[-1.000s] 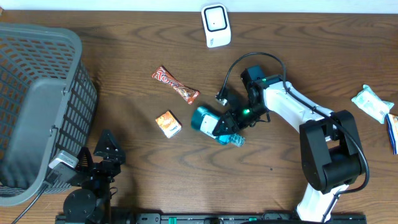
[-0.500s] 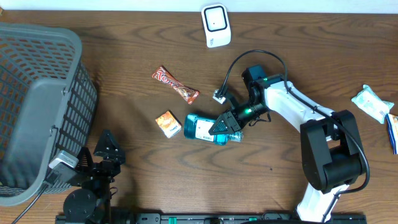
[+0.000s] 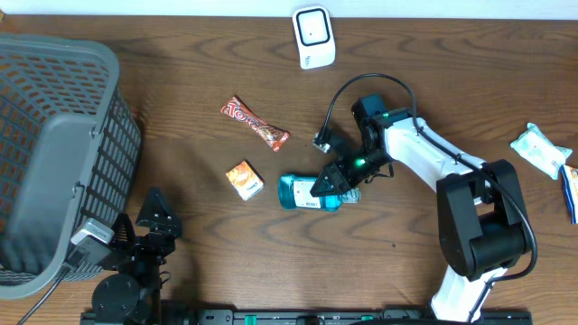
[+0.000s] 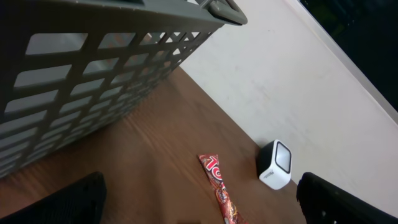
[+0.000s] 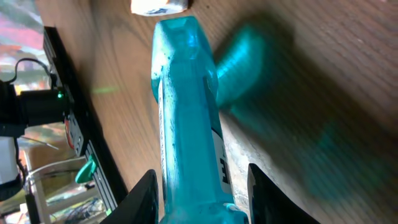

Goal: Scan the item barcode
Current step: 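Lower the bottle and turn it sideways, label toward the scanner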

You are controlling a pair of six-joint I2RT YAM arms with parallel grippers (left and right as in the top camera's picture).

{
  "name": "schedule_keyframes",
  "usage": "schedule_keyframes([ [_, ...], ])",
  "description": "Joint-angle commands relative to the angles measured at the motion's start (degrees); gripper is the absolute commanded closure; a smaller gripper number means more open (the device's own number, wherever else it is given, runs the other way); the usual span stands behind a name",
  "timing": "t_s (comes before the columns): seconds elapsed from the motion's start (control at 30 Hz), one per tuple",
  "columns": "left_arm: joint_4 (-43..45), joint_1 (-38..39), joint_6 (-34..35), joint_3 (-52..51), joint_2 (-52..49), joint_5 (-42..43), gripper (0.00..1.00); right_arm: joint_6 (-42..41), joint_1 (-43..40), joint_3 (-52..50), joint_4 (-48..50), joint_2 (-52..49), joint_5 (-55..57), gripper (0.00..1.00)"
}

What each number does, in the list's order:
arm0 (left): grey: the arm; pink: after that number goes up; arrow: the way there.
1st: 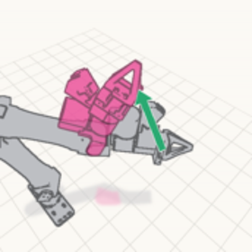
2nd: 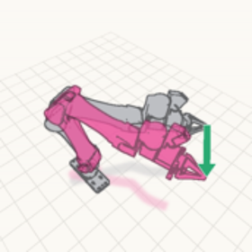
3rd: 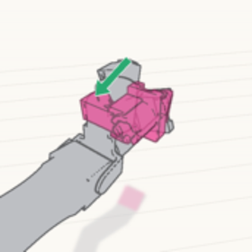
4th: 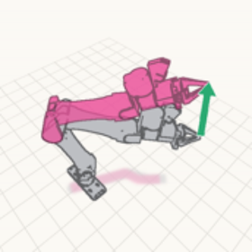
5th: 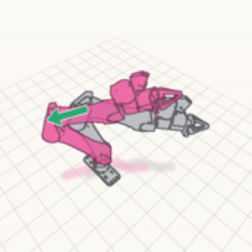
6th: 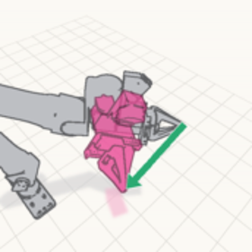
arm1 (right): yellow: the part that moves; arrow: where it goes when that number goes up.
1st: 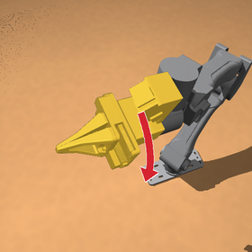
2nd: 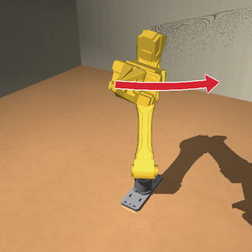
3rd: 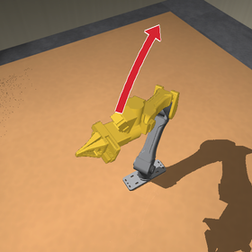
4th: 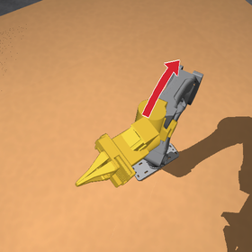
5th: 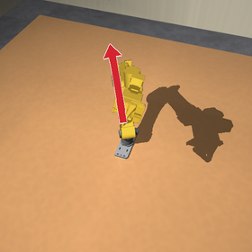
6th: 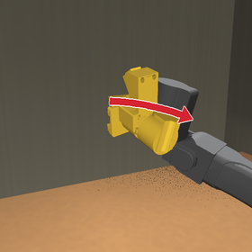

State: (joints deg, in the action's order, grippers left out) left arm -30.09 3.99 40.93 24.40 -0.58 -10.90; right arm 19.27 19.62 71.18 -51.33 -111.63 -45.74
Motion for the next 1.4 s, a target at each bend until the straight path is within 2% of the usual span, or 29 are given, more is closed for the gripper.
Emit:
schedule_keyframes([
  [0.0,0.07,0.28,0.31,-0.15,0.37,-0.74,0.02,-6.08,-0.48,0.39,1.14,-0.04,-0.68,0.99],
  [0.1,0.07,0.28,0.31,-0.15,0.37,-0.74,0.02,-9.18,-0.72,0.39,1.81,-0.04,-5.33,0.99],
  [0.3,0.09,0.28,0.31,-0.15,0.37,-0.74,0.02,-9.64,-2.38,0.39,1.73,-0.02,-14.62,0.99],
  [0.47,0.09,0.28,0.31,-0.15,0.37,-0.74,0.02,-14.27,-5.51,0.39,1.60,-0.02,-20.46,0.99],
  [0.6,0.07,0.28,0.31,-0.15,0.37,-0.74,0.02,-14.47,-8.26,0.39,1.73,-0.02,-28.50,0.99],
  [0.8,0.07,0.28,0.31,-0.15,0.37,-0.74,0.02,-14.05,-9.94,0.39,3.17,-0.02,-31.36,0.99],
  [0.97,0.07,0.28,0.31,-0.15,0.37,-0.74,0.02,-14.40,-9.88,0.39,8.66,-0.02,-28.30,0.99],
  [1.07,0.07,0.28,0.31,-0.15,0.37,-0.74,0.02,-18.29,-9.88,0.39,14.60,-0.02,-27.78,0.99],
  [1.2,0.07,0.28,0.31,-0.15,0.37,-0.74,0.02,-25.14,-9.66,0.39,23.34,-0.02,-11.61,0.99],
  [1.3,0.07,0.28,0.31,-0.15,0.37,-0.74,0.02,-25.18,-9.05,0.39,26.03,-0.02,0.46,0.99],
  [1.37,0.09,0.28,0.31,-0.15,0.37,-0.74,0.02,-24.30,-8.57,0.39,28.17,-0.02,4.15,0.99],
])
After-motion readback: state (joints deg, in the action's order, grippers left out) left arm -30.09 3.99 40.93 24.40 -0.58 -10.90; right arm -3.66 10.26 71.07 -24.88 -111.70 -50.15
